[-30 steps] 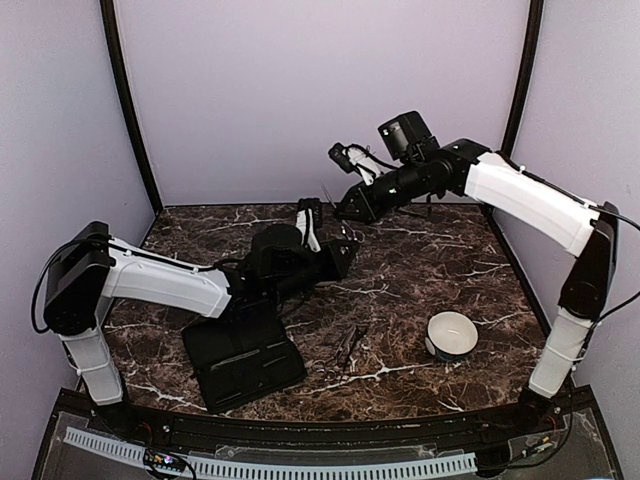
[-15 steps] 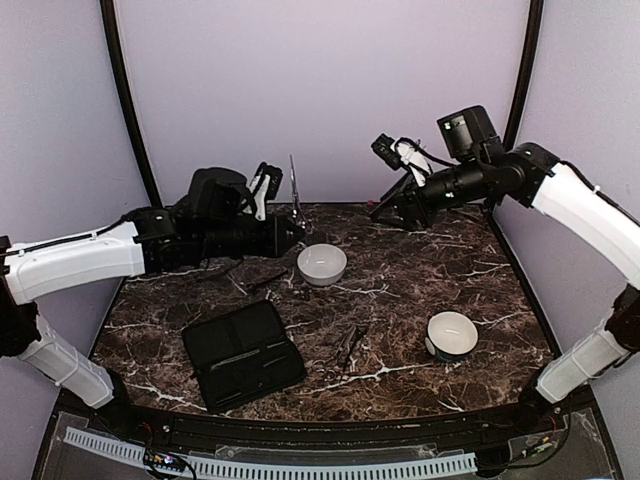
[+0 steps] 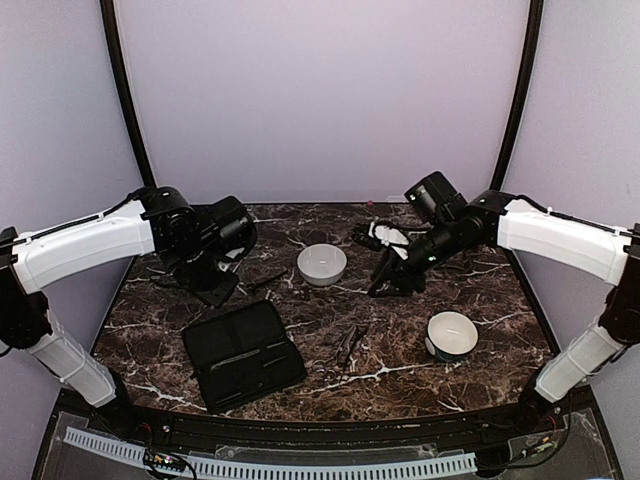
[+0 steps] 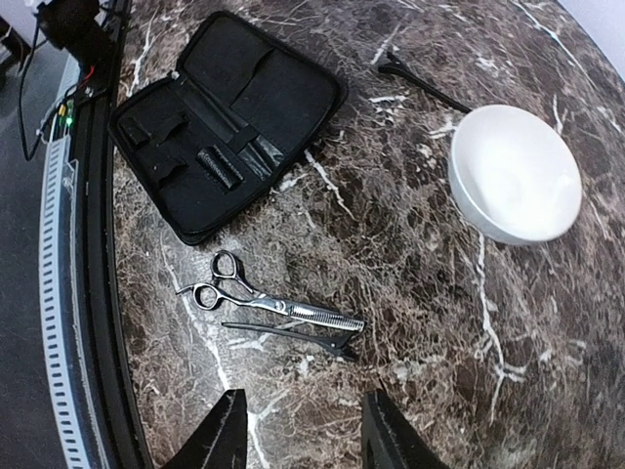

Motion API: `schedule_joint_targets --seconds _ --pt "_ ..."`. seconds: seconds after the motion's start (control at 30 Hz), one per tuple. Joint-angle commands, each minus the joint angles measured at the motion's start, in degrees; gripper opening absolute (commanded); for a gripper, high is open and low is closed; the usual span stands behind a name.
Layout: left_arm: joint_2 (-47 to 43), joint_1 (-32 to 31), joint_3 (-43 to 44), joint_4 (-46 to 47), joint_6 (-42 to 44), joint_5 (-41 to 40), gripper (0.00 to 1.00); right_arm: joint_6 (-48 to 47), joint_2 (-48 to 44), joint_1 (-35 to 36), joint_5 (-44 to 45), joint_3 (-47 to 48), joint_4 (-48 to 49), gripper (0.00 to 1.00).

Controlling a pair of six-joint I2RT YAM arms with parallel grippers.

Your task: Sort the hair-cutting tools

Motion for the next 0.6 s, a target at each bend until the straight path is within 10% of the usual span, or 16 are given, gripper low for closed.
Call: schedule_joint_targets --seconds 0.0,0.57 --pt "-4.11 3.26 -0.69 -8.19 -1.74 -6.2 0.0 -3.76 5.06 7.59 5.27 0.65 5.46 0.36" --pt "-17.26 9.72 -2.79 -3.87 -6.16 -4.83 0.0 3.93 40.67 18.02 20.14 31.65 8.48 0.39"
